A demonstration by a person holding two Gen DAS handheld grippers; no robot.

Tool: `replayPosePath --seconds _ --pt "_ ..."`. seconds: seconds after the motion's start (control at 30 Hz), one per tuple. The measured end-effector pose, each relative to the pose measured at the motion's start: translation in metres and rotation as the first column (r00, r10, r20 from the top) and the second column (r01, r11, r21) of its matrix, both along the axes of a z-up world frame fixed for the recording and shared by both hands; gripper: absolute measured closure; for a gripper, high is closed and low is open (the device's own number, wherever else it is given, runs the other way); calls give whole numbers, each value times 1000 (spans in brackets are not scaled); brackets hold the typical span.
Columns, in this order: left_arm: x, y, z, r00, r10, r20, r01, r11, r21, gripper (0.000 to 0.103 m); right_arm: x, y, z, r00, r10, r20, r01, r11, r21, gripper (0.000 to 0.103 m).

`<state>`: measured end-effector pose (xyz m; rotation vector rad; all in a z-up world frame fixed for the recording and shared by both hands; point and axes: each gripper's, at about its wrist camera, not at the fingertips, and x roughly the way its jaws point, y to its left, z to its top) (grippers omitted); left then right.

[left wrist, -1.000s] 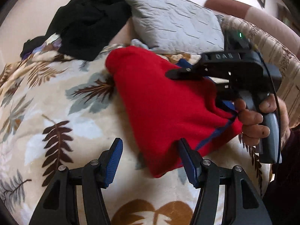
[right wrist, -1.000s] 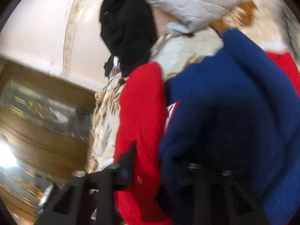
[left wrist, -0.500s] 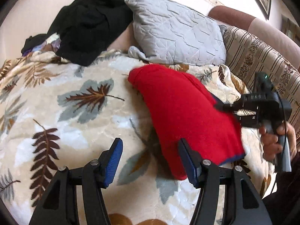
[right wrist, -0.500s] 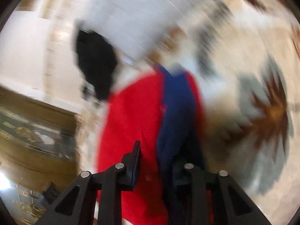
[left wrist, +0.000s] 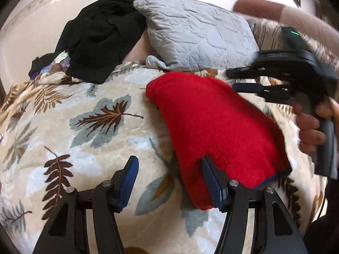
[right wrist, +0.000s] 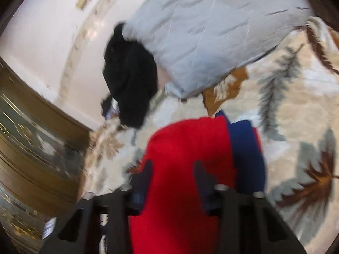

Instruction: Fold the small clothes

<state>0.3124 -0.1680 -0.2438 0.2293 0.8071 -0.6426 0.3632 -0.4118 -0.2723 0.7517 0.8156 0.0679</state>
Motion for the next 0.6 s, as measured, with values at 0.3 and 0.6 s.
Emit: replayPosePath --seconds 0.3,0.6 --pt "-1 4 3 1000 -10 3 10 1000 23 40 -22 -13 -14 998 -14 -65 22 994 112 85" --pt "-22 -24 2 998 -52 18 50 995 84 33 -73 3 -11 990 7 -139 -1 999 44 86"
